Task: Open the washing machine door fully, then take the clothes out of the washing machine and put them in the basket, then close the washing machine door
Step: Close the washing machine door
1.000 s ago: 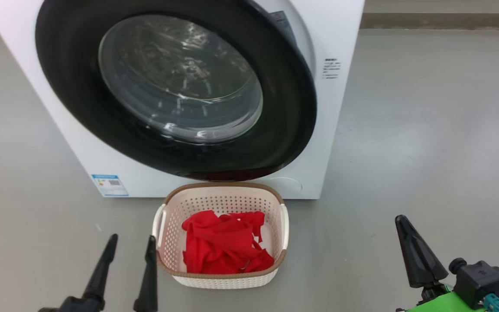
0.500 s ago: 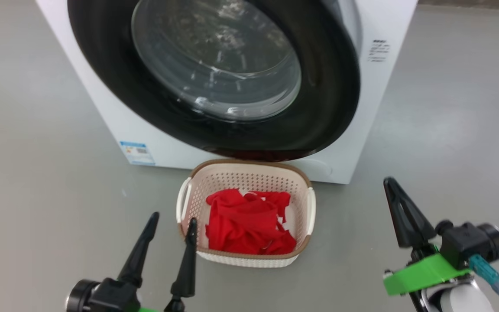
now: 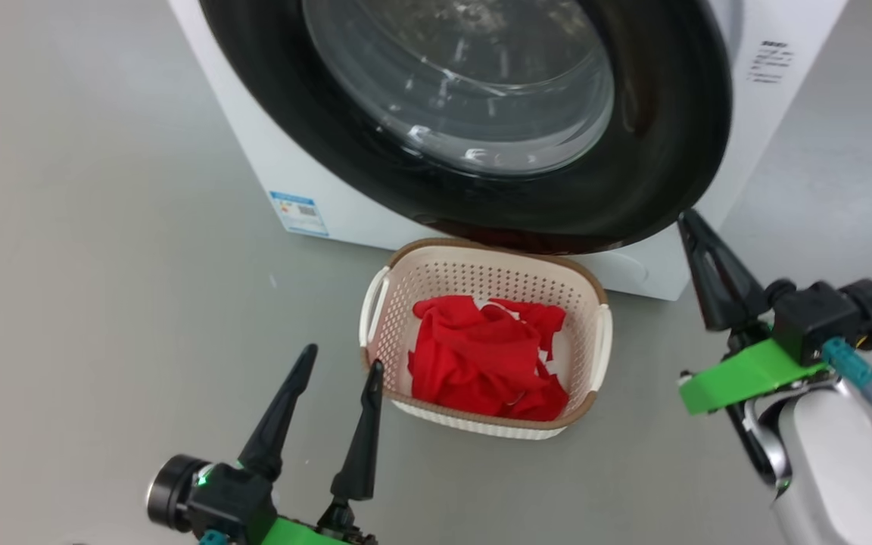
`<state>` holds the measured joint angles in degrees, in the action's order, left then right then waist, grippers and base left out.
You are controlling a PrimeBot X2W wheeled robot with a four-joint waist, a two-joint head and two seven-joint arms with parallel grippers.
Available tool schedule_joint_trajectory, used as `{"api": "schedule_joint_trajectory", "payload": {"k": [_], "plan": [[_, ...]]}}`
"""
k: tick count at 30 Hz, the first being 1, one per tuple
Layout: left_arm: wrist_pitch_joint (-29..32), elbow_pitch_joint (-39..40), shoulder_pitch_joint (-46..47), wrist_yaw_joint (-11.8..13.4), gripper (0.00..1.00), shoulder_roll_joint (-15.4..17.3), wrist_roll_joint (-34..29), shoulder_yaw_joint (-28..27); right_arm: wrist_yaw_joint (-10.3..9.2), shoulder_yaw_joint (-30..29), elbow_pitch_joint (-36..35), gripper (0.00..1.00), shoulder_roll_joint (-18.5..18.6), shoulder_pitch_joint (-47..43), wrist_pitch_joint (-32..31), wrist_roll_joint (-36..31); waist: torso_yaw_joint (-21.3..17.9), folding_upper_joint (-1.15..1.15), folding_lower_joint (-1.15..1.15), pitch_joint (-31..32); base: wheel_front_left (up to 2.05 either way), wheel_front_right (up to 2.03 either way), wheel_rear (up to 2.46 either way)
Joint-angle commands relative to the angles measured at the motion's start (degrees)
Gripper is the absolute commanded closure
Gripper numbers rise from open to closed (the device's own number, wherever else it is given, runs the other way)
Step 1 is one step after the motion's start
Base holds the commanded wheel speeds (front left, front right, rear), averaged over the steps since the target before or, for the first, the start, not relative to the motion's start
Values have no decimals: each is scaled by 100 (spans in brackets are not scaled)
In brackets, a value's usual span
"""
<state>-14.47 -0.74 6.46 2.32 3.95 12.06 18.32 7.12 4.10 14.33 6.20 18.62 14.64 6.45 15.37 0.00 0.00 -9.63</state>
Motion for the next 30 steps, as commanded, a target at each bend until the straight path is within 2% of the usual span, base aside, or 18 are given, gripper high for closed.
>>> {"api": "schedule_joint_trajectory", "payload": {"k": [1, 12, 30], "plan": [[-52, 155, 192, -56, 0, -6, -38, -156, 36, 78, -94, 100, 40, 209, 36, -31, 145, 0, 0, -142, 0, 0, 0], [-52, 215, 360, -62, 0, -52, -43, -46, 36, -210, 380, 100, 357, 1151, 36, 17, 406, 0, 0, -518, 0, 0, 0], [-52, 217, 527, -81, 0, -75, -65, -10, 36, -642, 1182, 100, 725, 2365, 36, -172, 543, 0, 0, -930, 0, 0, 0]]}}
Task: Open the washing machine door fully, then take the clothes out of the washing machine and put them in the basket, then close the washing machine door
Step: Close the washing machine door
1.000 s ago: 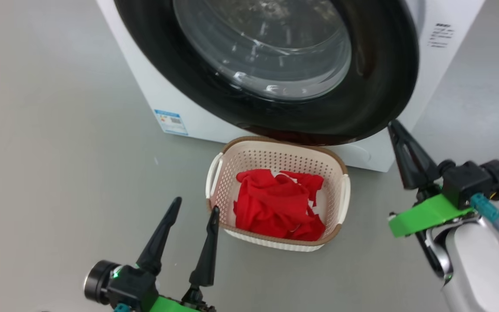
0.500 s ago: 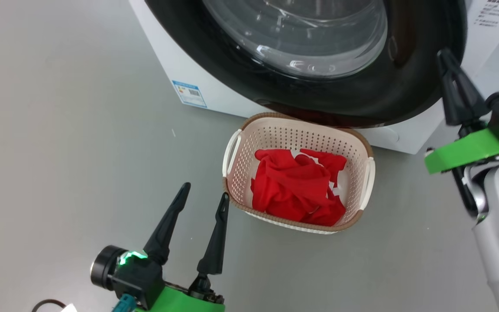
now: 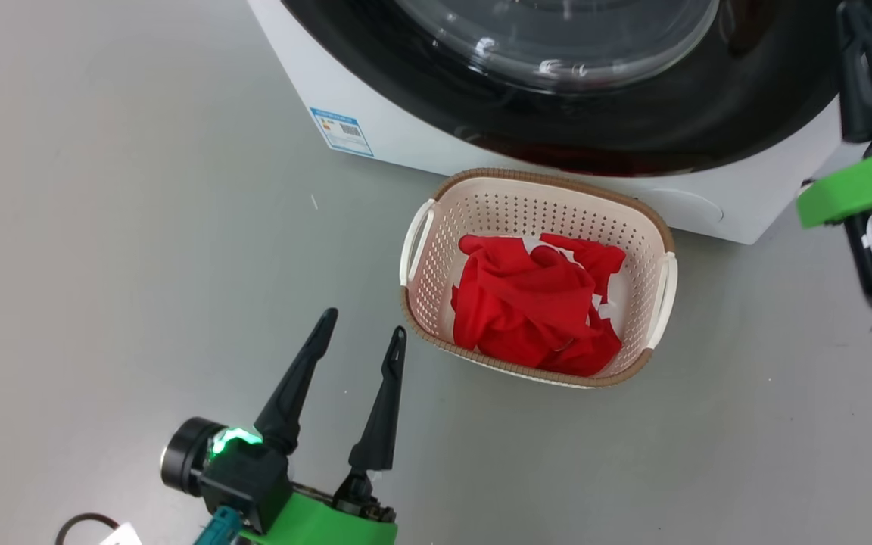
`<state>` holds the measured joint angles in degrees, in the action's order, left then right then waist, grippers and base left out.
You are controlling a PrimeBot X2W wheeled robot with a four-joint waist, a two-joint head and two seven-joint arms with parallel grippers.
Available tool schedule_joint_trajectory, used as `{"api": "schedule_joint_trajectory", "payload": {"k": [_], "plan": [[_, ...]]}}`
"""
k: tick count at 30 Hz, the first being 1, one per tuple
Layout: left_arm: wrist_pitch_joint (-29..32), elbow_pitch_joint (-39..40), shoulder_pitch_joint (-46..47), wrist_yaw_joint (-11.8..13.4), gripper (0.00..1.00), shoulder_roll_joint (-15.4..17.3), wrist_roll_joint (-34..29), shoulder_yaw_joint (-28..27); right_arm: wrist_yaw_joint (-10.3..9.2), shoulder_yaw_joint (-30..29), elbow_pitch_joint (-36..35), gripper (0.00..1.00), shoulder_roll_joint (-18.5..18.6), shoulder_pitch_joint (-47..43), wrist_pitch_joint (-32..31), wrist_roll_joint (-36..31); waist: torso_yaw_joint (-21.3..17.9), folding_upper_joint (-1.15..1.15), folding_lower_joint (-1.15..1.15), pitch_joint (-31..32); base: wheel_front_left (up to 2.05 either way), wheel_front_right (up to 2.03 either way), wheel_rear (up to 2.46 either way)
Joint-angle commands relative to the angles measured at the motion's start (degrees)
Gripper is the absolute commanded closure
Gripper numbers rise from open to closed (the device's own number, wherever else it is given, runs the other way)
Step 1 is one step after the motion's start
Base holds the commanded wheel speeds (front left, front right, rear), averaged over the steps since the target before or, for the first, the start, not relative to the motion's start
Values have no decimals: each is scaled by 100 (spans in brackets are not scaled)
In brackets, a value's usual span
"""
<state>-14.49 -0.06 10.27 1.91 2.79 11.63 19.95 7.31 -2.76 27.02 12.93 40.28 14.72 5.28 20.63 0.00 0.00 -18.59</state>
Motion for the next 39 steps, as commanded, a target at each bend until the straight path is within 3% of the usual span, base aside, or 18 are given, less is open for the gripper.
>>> {"api": "schedule_joint_trajectory", "payload": {"k": [1, 16, 35, 36, 37, 39], "plan": [[-51, 147, 150, -41, 0, 40, -20, -174, 18, 33, -49, 100, 64, 272, 28, -64, 19, 0, 0, -53, 0, 0, 0], [-51, 95, 282, -68, 0, 29, -36, -150, 18, 25, 629, 100, 143, 1197, 28, -221, 11, 0, 0, -266, 0, 0, 0], [-51, -21, 229, -64, 0, 23, 34, -288, 18, 643, 80, 100, -284, 330, 28, -21, -617, 0, 0, 33, 0, 0, 0], [-51, -35, 224, -58, 0, 25, 27, -302, 18, 681, 33, 97, -318, 248, 28, -11, -669, 0, 0, 65, 0, 0, 0], [-51, -43, 221, -51, 0, 27, 25, -321, 18, 720, -14, 86, -354, 166, 28, 3, -720, 0, 0, 98, 0, 0, 0], [-51, -60, 210, -27, 0, 28, 25, -368, 18, 768, -116, 80, -425, -12, 28, 28, -825, 0, 0, 175, 0, 0, 0]]}}
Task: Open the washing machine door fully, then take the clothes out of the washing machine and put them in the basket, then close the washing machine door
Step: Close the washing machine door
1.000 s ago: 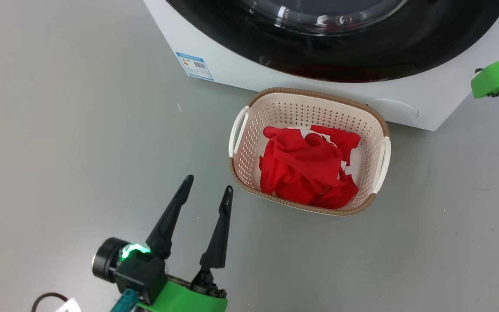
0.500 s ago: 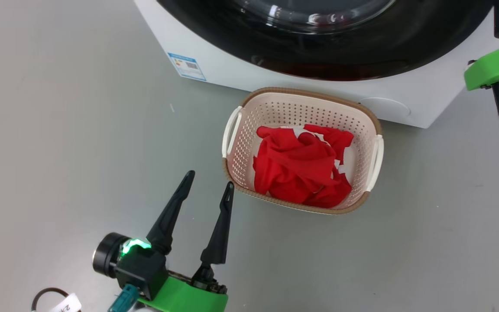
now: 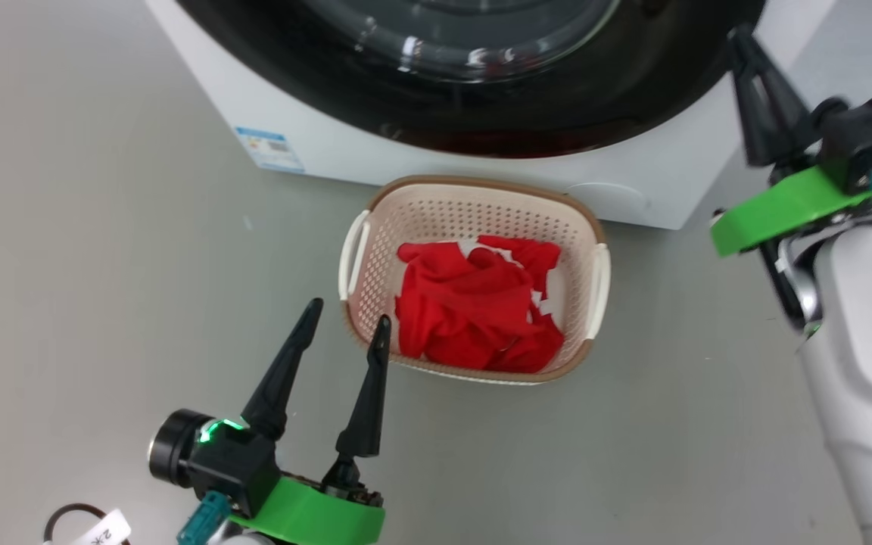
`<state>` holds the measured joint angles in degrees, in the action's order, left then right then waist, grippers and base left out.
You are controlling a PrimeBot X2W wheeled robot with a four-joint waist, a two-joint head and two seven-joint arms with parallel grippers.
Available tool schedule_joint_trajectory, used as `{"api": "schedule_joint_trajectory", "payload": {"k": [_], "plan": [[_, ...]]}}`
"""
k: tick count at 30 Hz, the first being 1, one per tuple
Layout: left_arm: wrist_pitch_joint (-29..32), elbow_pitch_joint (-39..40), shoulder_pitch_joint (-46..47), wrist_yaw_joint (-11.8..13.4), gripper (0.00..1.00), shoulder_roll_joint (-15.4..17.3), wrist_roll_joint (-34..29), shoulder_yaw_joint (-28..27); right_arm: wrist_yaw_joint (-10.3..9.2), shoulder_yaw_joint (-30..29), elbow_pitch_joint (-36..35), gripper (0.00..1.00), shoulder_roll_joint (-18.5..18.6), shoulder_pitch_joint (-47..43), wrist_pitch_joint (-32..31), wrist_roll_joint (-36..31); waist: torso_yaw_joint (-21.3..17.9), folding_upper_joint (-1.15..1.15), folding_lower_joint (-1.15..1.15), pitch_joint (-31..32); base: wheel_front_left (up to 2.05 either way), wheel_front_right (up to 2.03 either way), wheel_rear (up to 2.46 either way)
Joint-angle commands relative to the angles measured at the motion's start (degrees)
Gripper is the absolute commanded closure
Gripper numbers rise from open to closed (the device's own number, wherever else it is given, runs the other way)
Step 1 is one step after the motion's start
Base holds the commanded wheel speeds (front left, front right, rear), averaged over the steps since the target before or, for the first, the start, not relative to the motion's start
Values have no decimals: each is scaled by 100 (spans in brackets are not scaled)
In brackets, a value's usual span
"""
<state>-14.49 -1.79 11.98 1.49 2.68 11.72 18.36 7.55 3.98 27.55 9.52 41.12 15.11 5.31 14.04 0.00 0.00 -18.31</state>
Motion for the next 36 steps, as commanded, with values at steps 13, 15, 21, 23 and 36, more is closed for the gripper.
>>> {"api": "schedule_joint_trajectory", "payload": {"k": [13, 15, 21, 23, 36], "plan": [[-51, -63, -206, 96, 0, 83, 125, -457, -6, 96, -699, 0, -408, -1440, -11, -10, -764, 0, 0, 715, 0, 0, 0], [-51, -73, -235, 110, 0, 86, 132, -479, -6, 87, -759, 0, -425, -1548, -11, -17, -802, 0, 0, 764, 0, 0, 0], [-51, -60, -416, 166, 0, 97, 178, -622, -6, -30, -1193, 0, -513, -2162, -11, -57, -984, 0, 0, 1048, 0, 0, 0], [-51, -27, -478, 174, 0, 100, 188, -668, -6, -91, -1366, 0, -542, -2373, -11, -76, -1031, 0, 0, 1130, 0, 0, 0], [-51, 151, -840, 234, 0, 123, 181, -997, -6, -448, -2217, 0, -638, -3391, -11, -148, -1316, 0, 0, 1510, 0, 0, 0]]}}
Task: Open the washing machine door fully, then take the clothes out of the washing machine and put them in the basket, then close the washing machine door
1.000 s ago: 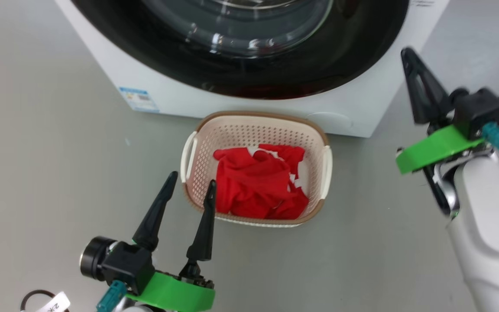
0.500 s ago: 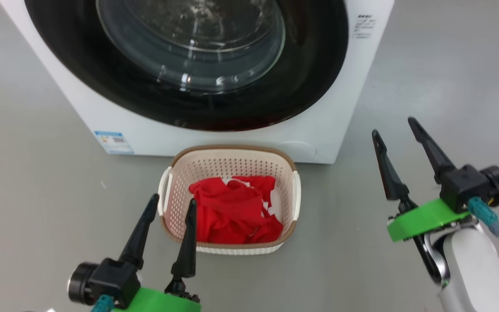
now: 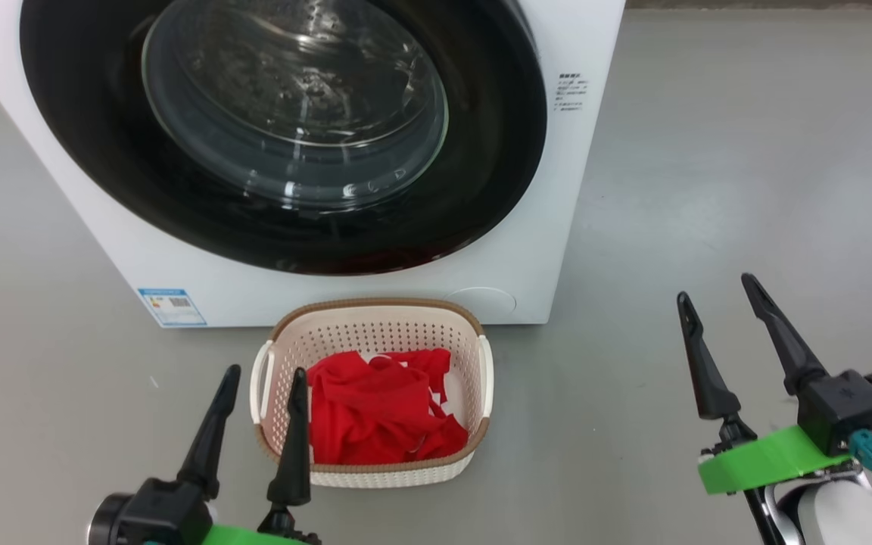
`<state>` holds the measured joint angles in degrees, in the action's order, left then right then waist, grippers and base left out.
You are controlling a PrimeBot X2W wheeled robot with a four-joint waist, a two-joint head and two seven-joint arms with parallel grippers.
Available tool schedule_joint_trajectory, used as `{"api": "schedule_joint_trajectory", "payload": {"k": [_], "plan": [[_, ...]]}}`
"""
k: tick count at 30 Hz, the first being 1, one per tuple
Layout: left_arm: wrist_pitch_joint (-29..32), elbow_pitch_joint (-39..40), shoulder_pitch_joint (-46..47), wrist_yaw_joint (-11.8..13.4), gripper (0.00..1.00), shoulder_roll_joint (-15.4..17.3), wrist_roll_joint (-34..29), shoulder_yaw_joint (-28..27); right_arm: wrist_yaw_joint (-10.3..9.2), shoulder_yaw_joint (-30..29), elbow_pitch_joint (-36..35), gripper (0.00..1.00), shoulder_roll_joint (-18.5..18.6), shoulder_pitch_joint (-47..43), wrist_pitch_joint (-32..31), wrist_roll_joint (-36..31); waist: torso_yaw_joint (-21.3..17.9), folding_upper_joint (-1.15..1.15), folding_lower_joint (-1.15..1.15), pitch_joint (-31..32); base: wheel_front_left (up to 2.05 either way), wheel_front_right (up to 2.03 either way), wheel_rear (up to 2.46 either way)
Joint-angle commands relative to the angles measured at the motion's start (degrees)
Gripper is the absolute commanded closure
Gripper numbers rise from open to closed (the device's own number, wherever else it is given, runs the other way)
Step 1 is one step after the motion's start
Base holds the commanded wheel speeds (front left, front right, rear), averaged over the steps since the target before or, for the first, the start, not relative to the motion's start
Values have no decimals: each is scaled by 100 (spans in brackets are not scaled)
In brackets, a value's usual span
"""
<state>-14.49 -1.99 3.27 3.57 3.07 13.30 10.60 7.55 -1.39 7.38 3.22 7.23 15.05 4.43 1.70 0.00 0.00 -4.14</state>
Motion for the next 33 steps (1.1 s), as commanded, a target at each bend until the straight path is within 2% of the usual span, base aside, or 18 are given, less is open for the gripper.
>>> {"api": "schedule_joint_trajectory", "payload": {"k": [1, 14, 33], "plan": [[-51, 175, 2, 26, 0, 85, 19, -240, -6, 68, -251, 0, -13, -73, -5, -66, -101, 0, 0, 125, 0, 0, 0], [-51, 198, -350, 22, 0, 122, -86, -479, -6, -138, -609, 0, -33, -784, -5, 165, -257, 0, 0, 421, 0, 0, 0], [-51, 54, -454, 13, 0, 101, -180, -596, -6, -149, -761, 0, -34, -1046, -5, 320, -217, 0, 0, 473, 0, 0, 0]]}}
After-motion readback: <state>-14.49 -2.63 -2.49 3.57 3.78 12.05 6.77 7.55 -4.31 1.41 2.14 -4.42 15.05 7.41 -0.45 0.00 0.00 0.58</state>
